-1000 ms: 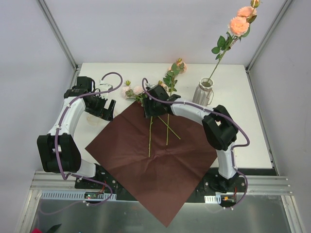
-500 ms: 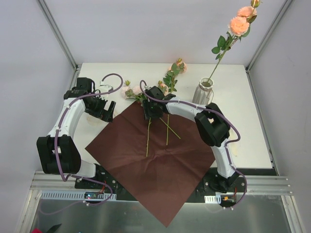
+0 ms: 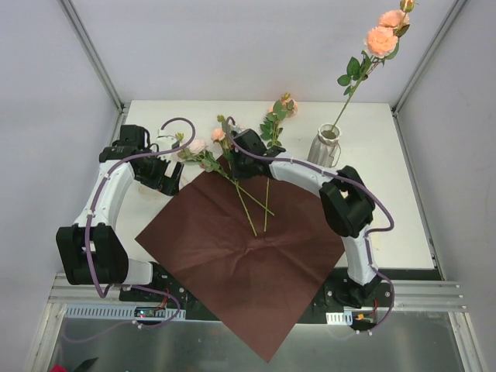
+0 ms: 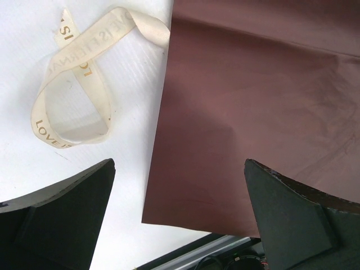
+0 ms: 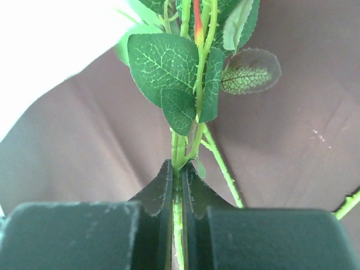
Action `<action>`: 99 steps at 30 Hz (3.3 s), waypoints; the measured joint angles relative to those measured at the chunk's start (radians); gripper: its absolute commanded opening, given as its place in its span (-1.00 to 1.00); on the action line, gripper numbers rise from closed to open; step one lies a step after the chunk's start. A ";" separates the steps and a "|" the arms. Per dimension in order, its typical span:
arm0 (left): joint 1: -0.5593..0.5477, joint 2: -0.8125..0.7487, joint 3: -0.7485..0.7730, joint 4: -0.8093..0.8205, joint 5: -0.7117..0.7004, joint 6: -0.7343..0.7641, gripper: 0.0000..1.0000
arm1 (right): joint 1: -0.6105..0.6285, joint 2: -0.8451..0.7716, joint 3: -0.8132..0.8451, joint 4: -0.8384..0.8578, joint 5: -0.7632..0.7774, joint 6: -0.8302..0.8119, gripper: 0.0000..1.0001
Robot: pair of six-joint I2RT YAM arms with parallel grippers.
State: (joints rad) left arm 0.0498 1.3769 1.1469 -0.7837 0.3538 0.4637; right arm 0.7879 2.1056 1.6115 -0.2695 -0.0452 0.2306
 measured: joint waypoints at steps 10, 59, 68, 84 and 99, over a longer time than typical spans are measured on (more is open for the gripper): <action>0.054 -0.023 0.005 -0.003 0.021 -0.025 0.98 | -0.043 -0.328 0.074 0.093 -0.039 -0.113 -0.98; 0.135 0.014 0.122 -0.068 0.145 -0.024 0.99 | -0.401 -0.800 -0.545 0.751 0.326 -0.494 0.62; 0.135 0.014 0.122 -0.068 0.143 -0.025 0.99 | -0.124 -0.871 -0.533 0.668 0.406 -0.508 0.62; 0.135 0.014 0.118 -0.068 0.142 -0.022 0.98 | -0.105 0.075 0.311 -0.129 -0.298 -0.586 0.61; 0.135 0.047 0.118 -0.068 0.141 -0.005 0.98 | -0.048 0.192 0.383 -0.253 -0.296 -0.622 0.43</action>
State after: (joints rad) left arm 0.1848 1.4242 1.2652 -0.8520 0.4950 0.4583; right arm 0.7403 2.2974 1.9942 -0.5228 -0.3412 -0.3916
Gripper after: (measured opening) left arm 0.992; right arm 0.735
